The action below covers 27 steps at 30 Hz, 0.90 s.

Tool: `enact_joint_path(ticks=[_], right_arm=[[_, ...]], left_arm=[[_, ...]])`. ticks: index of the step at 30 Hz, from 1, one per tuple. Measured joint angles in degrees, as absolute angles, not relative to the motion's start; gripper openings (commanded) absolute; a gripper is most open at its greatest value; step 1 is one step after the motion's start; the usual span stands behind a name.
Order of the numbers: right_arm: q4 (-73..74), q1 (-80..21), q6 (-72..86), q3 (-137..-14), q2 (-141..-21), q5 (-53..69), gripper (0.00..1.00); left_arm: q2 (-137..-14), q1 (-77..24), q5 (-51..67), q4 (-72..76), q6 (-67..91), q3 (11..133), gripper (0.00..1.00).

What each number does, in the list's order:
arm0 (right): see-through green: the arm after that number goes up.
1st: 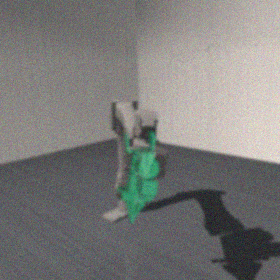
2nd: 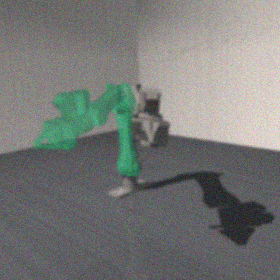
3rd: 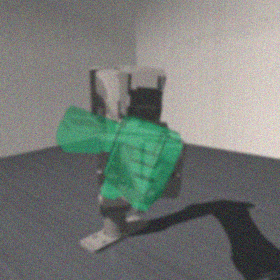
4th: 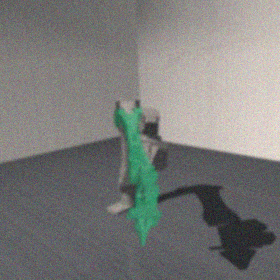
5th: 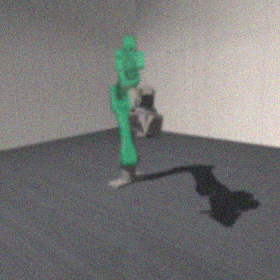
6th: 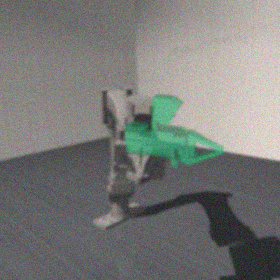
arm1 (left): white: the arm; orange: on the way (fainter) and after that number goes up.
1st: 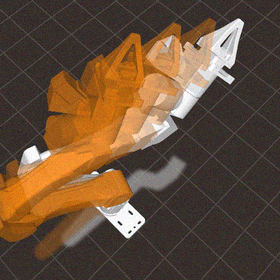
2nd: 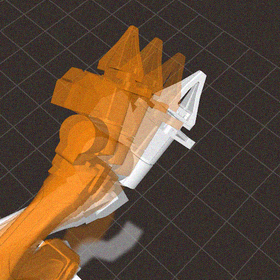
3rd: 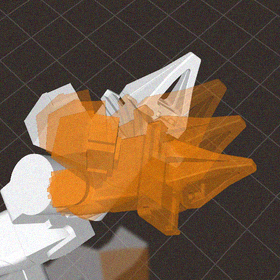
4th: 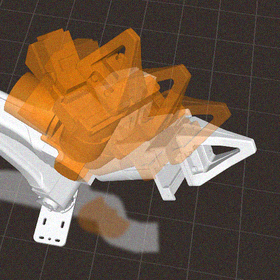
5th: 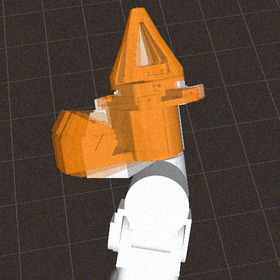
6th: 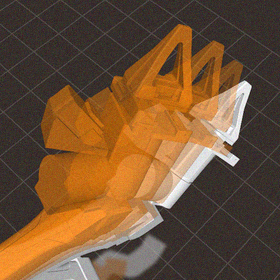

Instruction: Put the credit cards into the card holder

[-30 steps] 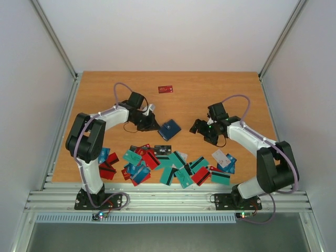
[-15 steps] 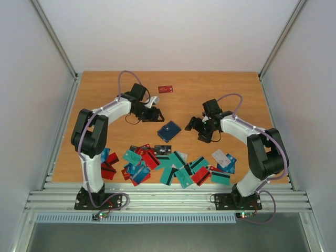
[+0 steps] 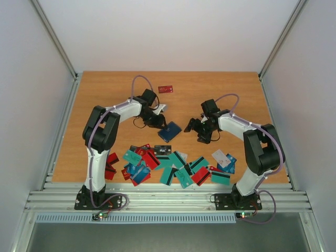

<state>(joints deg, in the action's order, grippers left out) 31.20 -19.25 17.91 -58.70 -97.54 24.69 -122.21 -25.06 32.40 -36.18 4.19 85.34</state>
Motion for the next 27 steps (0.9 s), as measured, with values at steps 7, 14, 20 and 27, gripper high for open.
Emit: enact_joint_path(ticks=[7,14,20,27], right_arm=[[32.4,-19.2,16.8,-58.8,-98.4,25.1,0.89],[33.1,-19.2,15.7,-59.2,-98.4,25.1,0.89],[33.4,-19.2,14.5,-61.3,-97.6,24.4,0.89],[33.0,-18.7,13.8,-62.2,-94.0,23.9,0.9]], left_arm=[[-123.1,-26.0,31.3,-36.2,4.1,86.4,0.04],[-123.1,-26.0,32.3,-35.6,5.2,86.7,0.0],[-123.0,-26.0,34.1,-35.0,8.3,86.7,0.0],[-119.2,-26.0,37.2,-34.4,15.2,86.8,0.0]])
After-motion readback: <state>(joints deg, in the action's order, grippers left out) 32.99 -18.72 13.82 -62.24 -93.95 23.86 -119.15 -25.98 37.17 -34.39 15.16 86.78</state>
